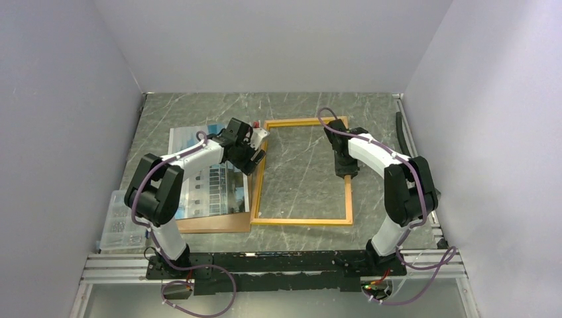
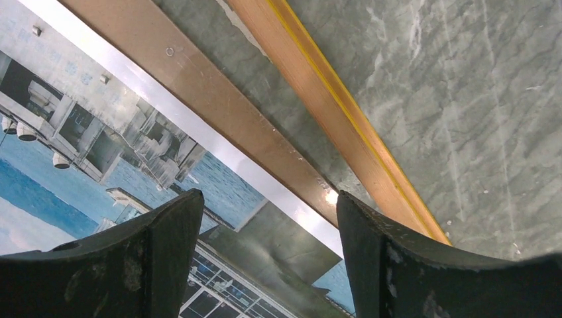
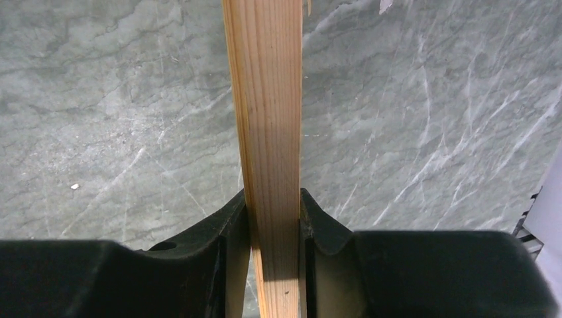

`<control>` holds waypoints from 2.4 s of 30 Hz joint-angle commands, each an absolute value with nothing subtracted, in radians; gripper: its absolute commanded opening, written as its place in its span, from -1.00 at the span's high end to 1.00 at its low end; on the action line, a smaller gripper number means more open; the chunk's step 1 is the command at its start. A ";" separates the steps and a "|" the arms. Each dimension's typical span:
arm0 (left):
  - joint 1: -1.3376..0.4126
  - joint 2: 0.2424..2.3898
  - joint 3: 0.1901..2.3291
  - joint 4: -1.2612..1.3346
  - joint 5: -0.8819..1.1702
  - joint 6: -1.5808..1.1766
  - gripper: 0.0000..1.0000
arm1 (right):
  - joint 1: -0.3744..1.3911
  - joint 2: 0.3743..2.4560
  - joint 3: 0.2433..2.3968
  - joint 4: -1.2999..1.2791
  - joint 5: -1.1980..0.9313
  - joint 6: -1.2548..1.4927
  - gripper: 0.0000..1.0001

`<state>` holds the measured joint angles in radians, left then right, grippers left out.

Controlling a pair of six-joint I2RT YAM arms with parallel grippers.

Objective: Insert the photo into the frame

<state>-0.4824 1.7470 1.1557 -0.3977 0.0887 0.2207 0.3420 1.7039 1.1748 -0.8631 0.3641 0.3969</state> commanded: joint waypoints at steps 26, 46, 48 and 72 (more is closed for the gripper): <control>-0.344 1.628 1.235 -0.591 0.197 0.224 -0.59 | 0.243 1.720 1.089 -0.532 0.258 0.396 -0.01; -0.488 1.753 1.181 -0.472 0.097 0.227 -0.60 | 0.233 1.897 1.331 -0.578 0.342 0.194 0.60; -0.501 1.776 1.178 -0.456 0.080 0.229 -0.60 | 0.235 1.894 1.341 -0.591 0.374 0.203 0.53; -0.548 1.723 1.243 -0.531 0.059 0.238 -0.59 | 0.358 1.486 1.042 -0.482 0.204 0.520 -0.59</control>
<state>-0.6006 1.8103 1.1770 -0.4713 0.0566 0.2390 0.2787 1.5543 1.0660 -0.5415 0.2756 0.4500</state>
